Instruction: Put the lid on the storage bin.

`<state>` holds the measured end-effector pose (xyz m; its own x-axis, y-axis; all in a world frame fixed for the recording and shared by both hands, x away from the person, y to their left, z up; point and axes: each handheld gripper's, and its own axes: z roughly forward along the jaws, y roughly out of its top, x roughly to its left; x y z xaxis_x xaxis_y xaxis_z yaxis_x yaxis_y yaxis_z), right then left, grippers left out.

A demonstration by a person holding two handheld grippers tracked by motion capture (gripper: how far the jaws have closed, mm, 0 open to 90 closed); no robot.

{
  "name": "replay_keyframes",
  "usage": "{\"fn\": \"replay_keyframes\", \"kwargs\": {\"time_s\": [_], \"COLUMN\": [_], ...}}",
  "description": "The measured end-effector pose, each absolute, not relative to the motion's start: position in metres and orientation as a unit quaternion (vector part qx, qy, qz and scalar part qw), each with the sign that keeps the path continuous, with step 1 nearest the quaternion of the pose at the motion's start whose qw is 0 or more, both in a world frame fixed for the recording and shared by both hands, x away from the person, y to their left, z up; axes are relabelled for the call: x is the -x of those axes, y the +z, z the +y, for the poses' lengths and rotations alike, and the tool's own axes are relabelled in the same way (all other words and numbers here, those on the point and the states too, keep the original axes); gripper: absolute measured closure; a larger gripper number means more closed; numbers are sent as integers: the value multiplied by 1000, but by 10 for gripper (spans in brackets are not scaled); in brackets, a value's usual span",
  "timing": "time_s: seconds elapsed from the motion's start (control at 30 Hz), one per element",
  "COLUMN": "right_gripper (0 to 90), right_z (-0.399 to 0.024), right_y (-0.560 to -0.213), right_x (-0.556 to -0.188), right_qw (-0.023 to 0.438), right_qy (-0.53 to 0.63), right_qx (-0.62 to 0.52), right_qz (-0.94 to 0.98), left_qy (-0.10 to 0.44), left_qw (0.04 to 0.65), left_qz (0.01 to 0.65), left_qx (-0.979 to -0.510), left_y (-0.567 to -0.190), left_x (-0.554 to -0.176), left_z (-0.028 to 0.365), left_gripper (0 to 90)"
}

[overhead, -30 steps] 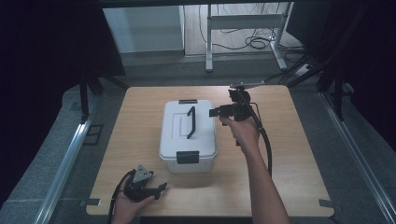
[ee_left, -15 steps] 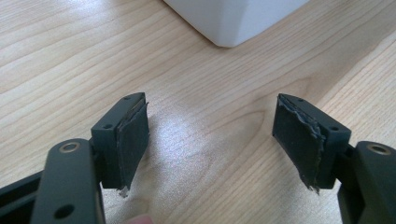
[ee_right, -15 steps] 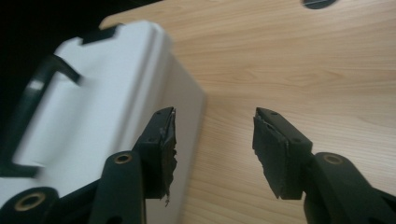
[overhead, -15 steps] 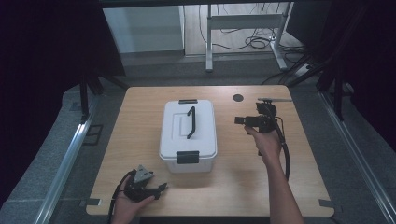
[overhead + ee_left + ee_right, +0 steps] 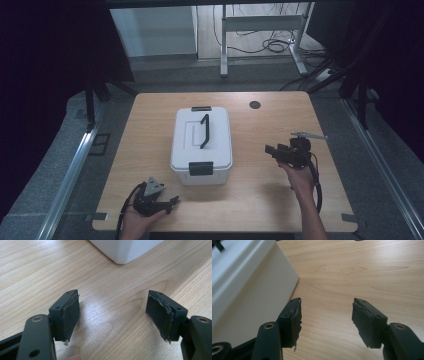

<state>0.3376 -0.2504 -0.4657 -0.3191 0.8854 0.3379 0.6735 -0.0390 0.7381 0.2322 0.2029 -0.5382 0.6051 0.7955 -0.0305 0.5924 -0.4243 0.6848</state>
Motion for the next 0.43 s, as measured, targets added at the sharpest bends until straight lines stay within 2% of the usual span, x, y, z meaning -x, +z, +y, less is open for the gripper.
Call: {"fn": "replay_keyframes", "kwargs": {"time_s": [0.1,0.43], "right_gripper": [400,365], "right_z": [-249,-248], "right_y": [-477,-500], "right_x": [-330,-324], "right_qw": [135,138], "right_qy": [436,429], "right_qx": [-556,-552], "right_qz": [695,702], "left_qy": [152,153], "left_qw": [339,341], "left_qz": [416,417], "left_qx": [-830,-828], "left_y": [-537,-537], "left_x": [-232,-232], "left_z": [203,204], "left_gripper": [273,273]}}
